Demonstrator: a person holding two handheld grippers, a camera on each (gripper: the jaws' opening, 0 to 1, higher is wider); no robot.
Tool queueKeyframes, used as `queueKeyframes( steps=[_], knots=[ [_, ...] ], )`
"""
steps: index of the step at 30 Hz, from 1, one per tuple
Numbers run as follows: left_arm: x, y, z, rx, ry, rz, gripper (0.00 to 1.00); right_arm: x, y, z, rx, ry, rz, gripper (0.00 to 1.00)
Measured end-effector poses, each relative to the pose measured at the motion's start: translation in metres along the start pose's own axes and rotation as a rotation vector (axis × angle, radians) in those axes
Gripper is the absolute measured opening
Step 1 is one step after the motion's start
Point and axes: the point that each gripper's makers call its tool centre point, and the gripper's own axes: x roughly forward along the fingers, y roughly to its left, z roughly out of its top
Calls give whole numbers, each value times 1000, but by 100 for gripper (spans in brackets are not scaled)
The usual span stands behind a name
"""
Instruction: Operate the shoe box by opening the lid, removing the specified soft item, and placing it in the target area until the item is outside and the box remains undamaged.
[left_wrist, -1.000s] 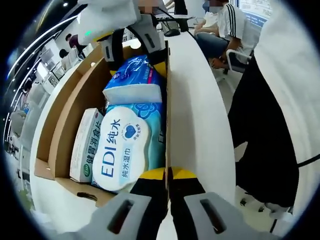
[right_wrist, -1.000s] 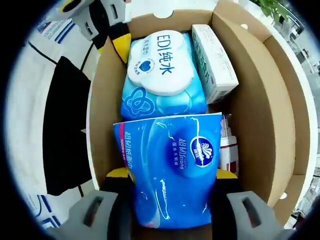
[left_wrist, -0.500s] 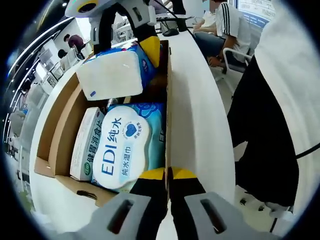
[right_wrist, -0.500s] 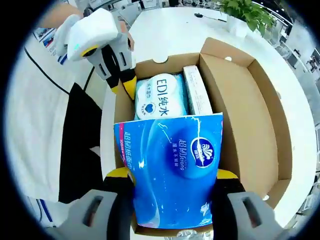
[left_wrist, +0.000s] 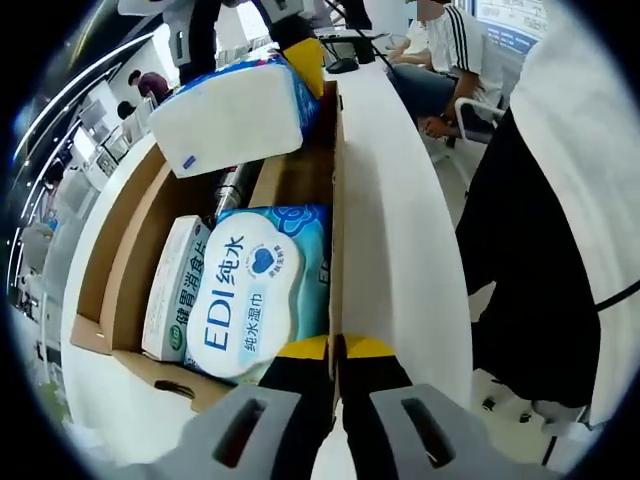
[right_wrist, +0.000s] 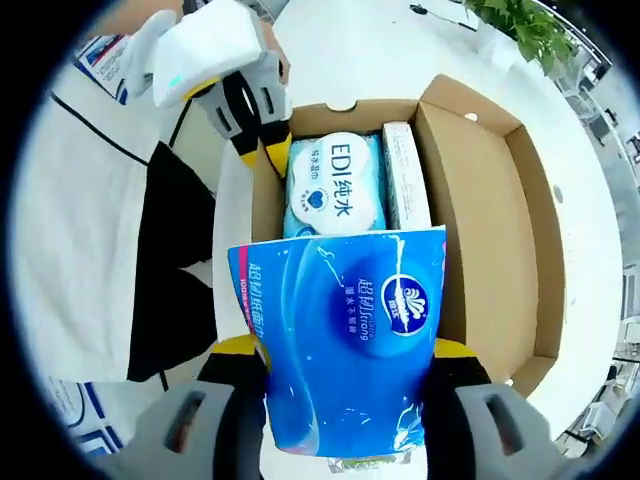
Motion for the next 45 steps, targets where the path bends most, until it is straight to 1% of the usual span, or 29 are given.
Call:
queueKeyframes(
  steps=[2,5,9,13,15,18,20,22,25,30,34,37,40,42,45],
  knots=[
    [0,0,0,-1,0,2,2,-4,1,-1,0,-1,-6,61],
    [-1,0,0,1,-2,7,2,-2,-5,-5,-7,14,-15,61],
    [-2,0,1,2,-2,9,2,-5,-4,-5,-8,20,-11,62],
    [-2,0,1,5,-3,9,2,-6,-1,-8,-57,52,-23,62],
    [-2,0,1,3,0,7,2,-7,2,-10,-65,58,-23,62],
    [-1,1,0,2,3,-1,2,-11,3,-11,-88,54,-27,62],
    [-1,1,0,2,3,-3,2,-13,0,-14,-104,55,-34,62],
    [-2,0,1,3,2,-6,2,-19,3,-17,-108,57,-32,62],
    [-2,0,1,6,-1,-4,2,-24,0,-21,-117,53,-36,62],
    [-2,0,2,8,0,-5,2,-27,-6,-35,-100,60,-43,62],
    [-2,0,2,6,-1,0,2,-33,-3,-44,-105,63,-48,62],
    [-2,0,2,9,-1,1,2,-37,-4,-49,-99,58,-55,62],
    [-2,0,2,9,0,-3,2,-41,-4,-49,-96,55,-62,62],
    [-2,0,3,8,2,-6,2,-41,-4,-55,-89,51,-67,62],
    [-2,0,2,8,2,-6,2,-44,-2,-54,-94,52,-64,62]
  ],
)
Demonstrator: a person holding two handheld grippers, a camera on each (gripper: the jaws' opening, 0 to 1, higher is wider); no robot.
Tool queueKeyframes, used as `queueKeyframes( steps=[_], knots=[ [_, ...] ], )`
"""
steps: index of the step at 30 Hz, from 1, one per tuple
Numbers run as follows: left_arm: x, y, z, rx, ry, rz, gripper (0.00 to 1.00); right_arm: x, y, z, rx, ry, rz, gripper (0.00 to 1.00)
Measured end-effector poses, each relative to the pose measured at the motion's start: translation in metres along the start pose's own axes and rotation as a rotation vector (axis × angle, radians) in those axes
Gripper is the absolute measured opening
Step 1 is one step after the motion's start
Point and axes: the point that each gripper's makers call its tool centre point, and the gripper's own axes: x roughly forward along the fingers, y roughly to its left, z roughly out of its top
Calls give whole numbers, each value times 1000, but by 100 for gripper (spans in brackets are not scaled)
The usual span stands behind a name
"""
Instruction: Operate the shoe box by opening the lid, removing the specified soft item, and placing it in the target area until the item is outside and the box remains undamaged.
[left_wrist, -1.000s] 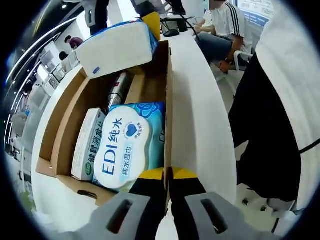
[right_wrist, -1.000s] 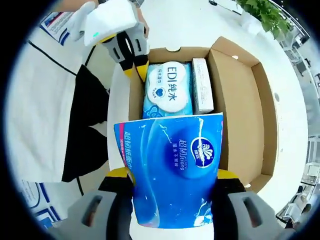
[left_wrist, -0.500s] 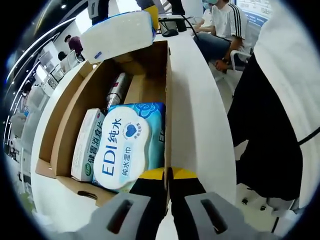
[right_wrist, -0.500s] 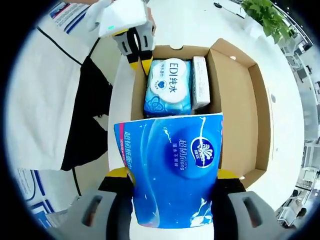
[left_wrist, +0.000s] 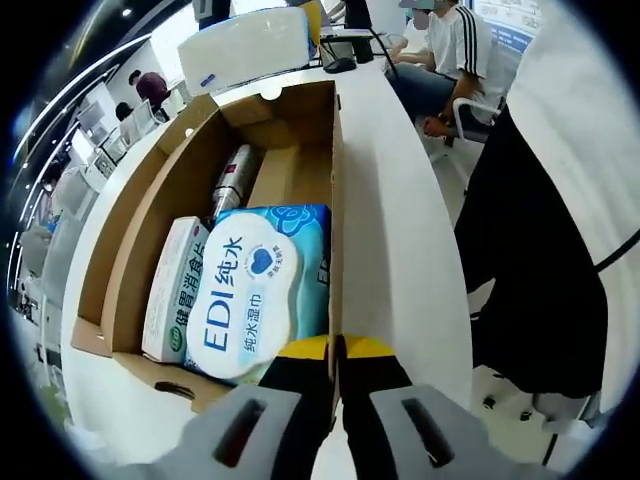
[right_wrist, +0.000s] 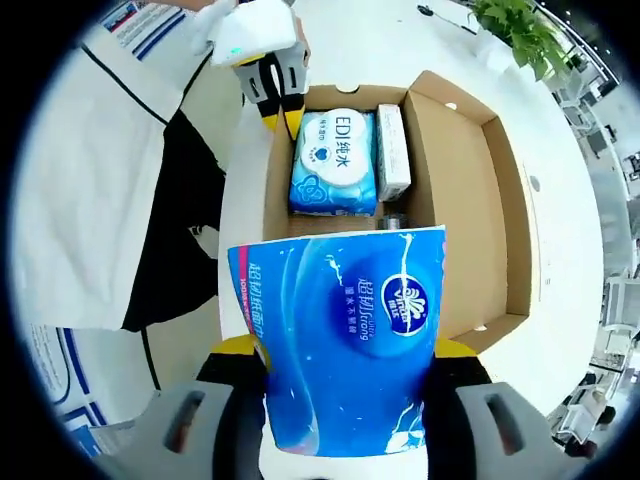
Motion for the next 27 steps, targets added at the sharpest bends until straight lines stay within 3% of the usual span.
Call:
queueKeyframes(
  steps=[9,13,27],
  knots=[
    [0,1,-1,-1,-1,5,2,-6,-2,-15,6,15,-4,62],
    [0,1,-1,-3,-1,8,2,-6,-2,-32,11,36,-6,62],
    [0,1,-1,-3,-1,12,2,-4,2,-65,13,62,-5,62]
  ],
)
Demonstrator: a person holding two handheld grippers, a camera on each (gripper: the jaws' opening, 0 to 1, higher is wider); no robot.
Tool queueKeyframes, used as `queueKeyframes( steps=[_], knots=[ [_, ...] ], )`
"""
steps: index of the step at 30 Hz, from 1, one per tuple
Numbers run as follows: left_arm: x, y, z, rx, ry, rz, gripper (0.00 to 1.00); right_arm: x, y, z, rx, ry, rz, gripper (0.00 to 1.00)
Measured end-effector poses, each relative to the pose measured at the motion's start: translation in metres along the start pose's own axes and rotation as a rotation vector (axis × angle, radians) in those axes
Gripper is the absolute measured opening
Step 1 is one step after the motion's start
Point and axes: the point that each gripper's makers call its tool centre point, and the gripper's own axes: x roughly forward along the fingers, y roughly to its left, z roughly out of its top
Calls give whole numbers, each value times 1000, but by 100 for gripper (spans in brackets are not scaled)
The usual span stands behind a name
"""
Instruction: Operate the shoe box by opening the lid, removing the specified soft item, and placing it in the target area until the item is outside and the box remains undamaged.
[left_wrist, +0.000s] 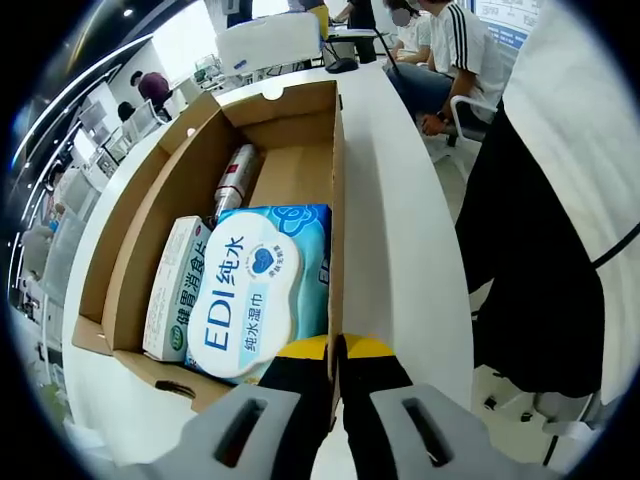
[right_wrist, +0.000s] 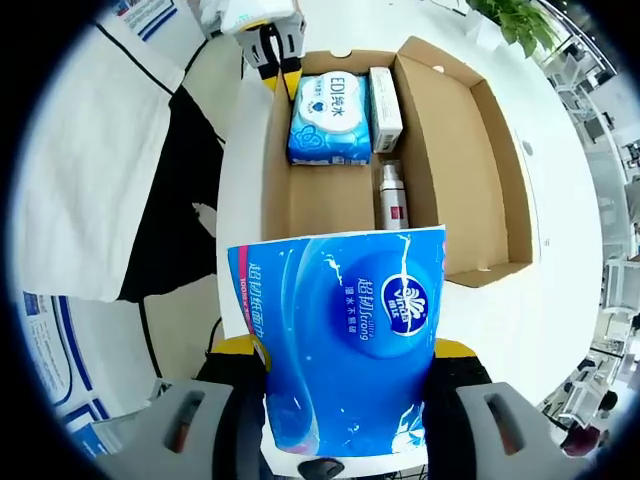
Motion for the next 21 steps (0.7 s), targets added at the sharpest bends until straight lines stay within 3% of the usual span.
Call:
queueKeyframes(
  steps=[8,21],
  knots=[
    [1,0,0,-2,2,5,2,4,3,-23,-4,33,3,62],
    [1,1,-1,1,7,9,2,2,5,-39,-2,39,6,62]
  ],
)
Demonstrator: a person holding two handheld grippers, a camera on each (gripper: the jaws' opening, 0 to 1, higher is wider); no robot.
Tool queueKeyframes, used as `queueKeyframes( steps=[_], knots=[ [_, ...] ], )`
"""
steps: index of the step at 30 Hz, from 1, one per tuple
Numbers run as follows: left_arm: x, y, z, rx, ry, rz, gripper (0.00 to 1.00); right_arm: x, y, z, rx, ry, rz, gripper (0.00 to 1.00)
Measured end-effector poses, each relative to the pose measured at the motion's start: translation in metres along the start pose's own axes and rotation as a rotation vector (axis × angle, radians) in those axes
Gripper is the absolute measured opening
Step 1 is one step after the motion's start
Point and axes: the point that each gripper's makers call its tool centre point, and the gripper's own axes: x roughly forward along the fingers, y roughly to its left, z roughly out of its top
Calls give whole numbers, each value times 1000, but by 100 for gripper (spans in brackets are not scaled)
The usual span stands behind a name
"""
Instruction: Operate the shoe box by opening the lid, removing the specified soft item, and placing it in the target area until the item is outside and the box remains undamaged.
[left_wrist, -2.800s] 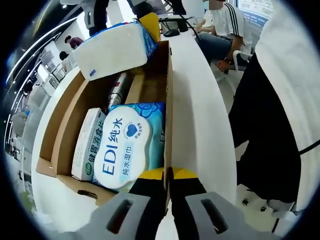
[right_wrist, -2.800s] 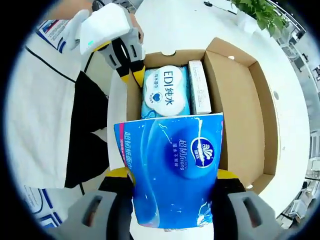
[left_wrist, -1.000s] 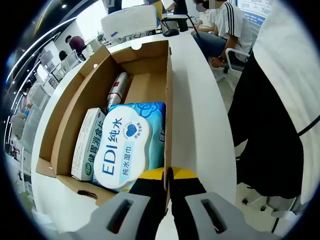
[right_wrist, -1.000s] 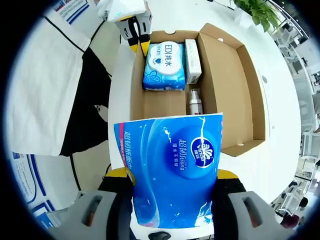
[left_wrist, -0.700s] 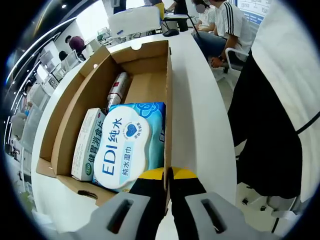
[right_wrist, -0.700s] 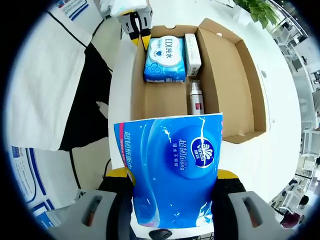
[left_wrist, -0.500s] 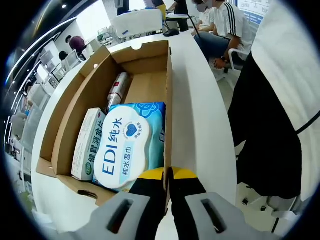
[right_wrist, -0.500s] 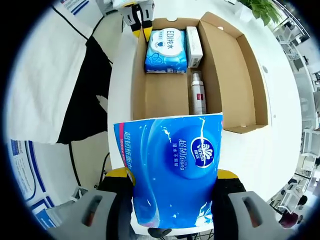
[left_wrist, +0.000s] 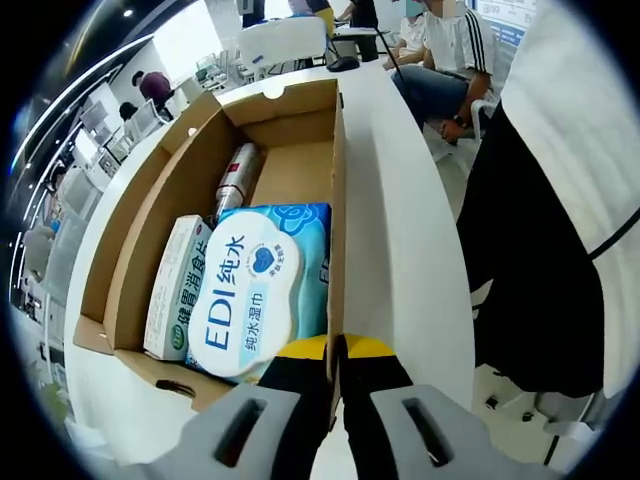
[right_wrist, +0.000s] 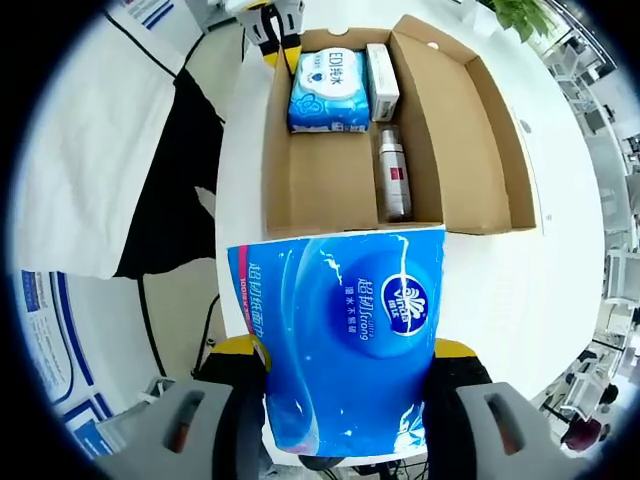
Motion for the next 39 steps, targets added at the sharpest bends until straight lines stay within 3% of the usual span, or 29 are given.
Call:
queueKeyframes(
  steps=[16,26,30,33,35,39],
  knots=[
    [0,1,1,-5,0,5,3,21,-7,-18,-28,31,5,63],
    [-1,0,1,-4,0,-1,2,46,-8,-17,-52,52,-22,63],
    [-1,0,1,-9,0,6,3,59,2,-8,23,-19,30,63],
    [-2,-1,2,5,-2,4,2,62,-1,-9,-9,3,7,63],
    [-2,-1,2,4,-2,3,2,65,-5,-14,-62,57,-14,63],
    [-3,-1,3,1,-1,2,2,71,-10,-13,-30,31,-3,63]
  ],
)
